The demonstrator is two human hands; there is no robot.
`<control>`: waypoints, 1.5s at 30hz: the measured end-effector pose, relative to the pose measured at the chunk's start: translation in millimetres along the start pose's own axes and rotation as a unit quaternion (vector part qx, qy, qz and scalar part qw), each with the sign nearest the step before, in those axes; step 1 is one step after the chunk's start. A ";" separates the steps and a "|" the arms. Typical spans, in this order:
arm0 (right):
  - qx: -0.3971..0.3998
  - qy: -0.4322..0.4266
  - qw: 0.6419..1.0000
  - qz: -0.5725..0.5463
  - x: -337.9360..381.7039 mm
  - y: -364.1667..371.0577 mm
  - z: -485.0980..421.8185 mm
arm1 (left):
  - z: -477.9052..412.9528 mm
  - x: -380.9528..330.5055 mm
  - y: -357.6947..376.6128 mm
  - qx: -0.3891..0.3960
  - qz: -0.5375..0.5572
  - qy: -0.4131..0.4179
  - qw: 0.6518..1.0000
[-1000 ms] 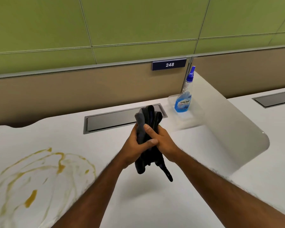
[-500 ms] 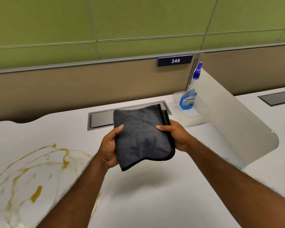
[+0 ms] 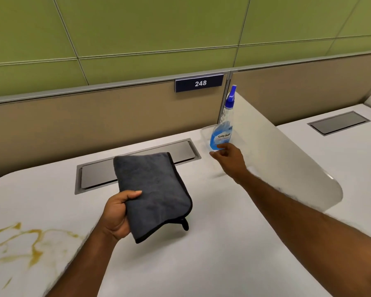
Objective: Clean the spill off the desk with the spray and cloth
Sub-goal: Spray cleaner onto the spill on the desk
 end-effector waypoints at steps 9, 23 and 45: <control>-0.099 -0.032 0.992 0.068 -6.8 -42.1 -119.6 | -36.7 -13.9 9.0 -0.004 0.005 0.009 1.000; -0.108 -0.043 0.992 0.043 -30.1 -22.6 -196.2 | -62.9 -18.0 14.2 0.027 0.029 0.000 0.999; -0.012 -0.233 0.964 -0.129 170.0 -67.6 -64.3 | 10.3 -40.7 18.4 0.016 0.017 0.046 0.999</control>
Point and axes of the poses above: each hand's wrist, its own z-axis away from the middle knuckle, its own y-axis out of the palm, x = y × z, the point moved 10 cm from there along -z, towards the middle knuckle, and after that the axes turned 15 degrees about -y, right-handed, at the moved point
